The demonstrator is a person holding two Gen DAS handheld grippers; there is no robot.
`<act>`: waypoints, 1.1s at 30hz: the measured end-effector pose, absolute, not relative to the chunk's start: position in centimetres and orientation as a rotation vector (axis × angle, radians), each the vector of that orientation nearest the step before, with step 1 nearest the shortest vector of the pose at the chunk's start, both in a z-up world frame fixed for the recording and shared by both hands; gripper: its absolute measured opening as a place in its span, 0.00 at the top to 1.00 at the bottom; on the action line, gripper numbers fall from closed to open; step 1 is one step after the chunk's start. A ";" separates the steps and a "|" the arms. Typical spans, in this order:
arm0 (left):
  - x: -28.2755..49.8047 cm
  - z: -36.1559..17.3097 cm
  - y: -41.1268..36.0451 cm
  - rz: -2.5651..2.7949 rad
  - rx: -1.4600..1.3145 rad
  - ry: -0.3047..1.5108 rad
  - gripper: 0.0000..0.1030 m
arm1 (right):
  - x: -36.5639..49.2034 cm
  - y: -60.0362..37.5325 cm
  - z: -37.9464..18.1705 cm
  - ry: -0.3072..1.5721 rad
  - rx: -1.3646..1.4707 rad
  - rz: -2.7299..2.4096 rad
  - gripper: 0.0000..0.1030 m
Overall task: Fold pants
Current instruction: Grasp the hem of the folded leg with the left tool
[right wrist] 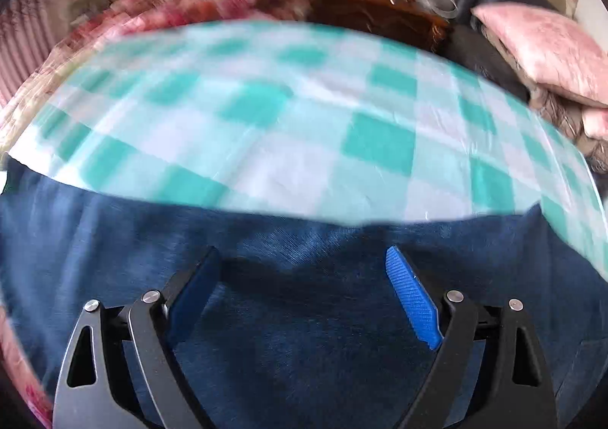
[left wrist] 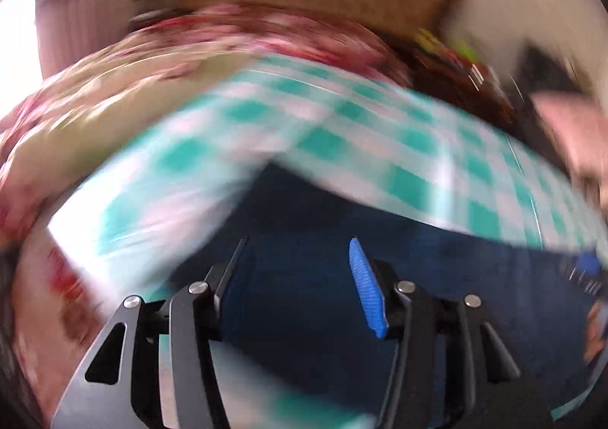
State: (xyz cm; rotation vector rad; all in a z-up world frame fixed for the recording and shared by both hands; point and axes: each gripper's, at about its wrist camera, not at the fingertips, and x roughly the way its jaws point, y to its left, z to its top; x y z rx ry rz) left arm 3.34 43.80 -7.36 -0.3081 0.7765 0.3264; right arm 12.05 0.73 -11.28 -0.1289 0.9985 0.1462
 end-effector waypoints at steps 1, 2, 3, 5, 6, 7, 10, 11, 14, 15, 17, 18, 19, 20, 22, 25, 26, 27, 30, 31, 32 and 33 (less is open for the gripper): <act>1.9 -7.3 45.3 0.350 -0.341 0.763 0.49 | 11.8 0.3 -11.4 0.979 -0.125 0.147 0.13; 0.3 -7.3 46.7 0.363 -0.382 0.750 0.49 | 11.5 0.4 -11.5 0.962 -0.137 0.142 0.12; -0.8 -7.7 47.7 0.351 -0.409 0.751 0.50 | 11.3 0.2 -11.5 0.959 -0.128 0.139 0.12; -1.3 -8.6 48.6 0.319 -0.416 0.772 0.51 | 11.4 0.3 -11.6 0.958 -0.129 0.133 0.12; -1.2 -9.0 48.6 0.308 -0.417 0.781 0.51 | 11.4 0.2 -11.6 0.959 -0.126 0.131 0.12; -1.0 -9.5 48.5 0.312 -0.409 0.794 0.51 | 11.5 0.3 -11.6 0.958 -0.128 0.129 0.12; 0.1 -10.3 47.3 0.304 -0.352 0.824 0.51 | 10.6 0.6 -10.8 0.949 -0.114 0.106 0.21; 0.4 -10.5 46.9 0.310 -0.316 0.835 0.53 | 9.9 0.9 -10.2 0.934 -0.092 0.128 0.23; 1.0 -11.2 45.6 0.320 -0.244 0.852 0.63 | 7.9 2.4 -8.8 0.896 -0.068 0.188 0.23; 1.1 -11.2 45.4 0.310 -0.244 0.854 0.68 | 7.4 3.1 -8.7 0.902 -0.064 0.208 0.23; 1.3 -11.1 45.5 0.302 -0.247 0.856 0.78 | 6.9 4.5 -8.8 0.911 -0.073 0.236 0.25; 1.3 -11.0 45.7 0.286 -0.265 0.855 0.79 | 6.6 5.5 -8.9 0.908 -0.104 0.245 0.27; 1.2 -10.9 45.9 0.274 -0.288 0.853 0.81 | 6.5 6.2 -9.1 0.905 -0.135 0.242 0.28; 1.2 -10.9 46.1 0.265 -0.311 0.852 0.82 | 6.4 6.9 -9.6 0.907 -0.174 0.232 0.31; 0.9 -10.9 47.0 0.240 -0.376 0.842 0.82 | 6.6 7.5 -10.9 0.935 -0.225 0.197 0.32; 0.4 -10.7 47.4 0.224 -0.429 0.829 0.82 | 6.6 6.9 -11.3 0.927 -0.188 0.195 0.30; 0.3 -10.6 47.4 0.221 -0.435 0.823 0.83 | 6.6 6.9 -11.3 0.928 -0.189 0.193 0.28; 0.2 -10.4 47.3 0.219 -0.441 0.819 0.83 | 6.6 6.9 -11.3 0.925 -0.194 0.186 0.28; -0.1 -9.8 47.4 0.212 -0.467 0.796 0.83 | 6.7 6.7 -11.4 0.923 -0.189 0.170 0.23; -0.1 -9.6 47.3 0.213 -0.464 0.793 0.83 | 6.7 6.6 -11.4 0.924 -0.187 0.167 0.22; -0.1 -9.4 47.3 0.214 -0.460 0.789 0.83 | 6.7 6.6 -11.5 0.926 -0.184 0.165 0.21; -0.1 -9.3 47.3 0.216 -0.458 0.788 0.83 | 6.7 6.5 -11.5 0.927 -0.181 0.164 0.20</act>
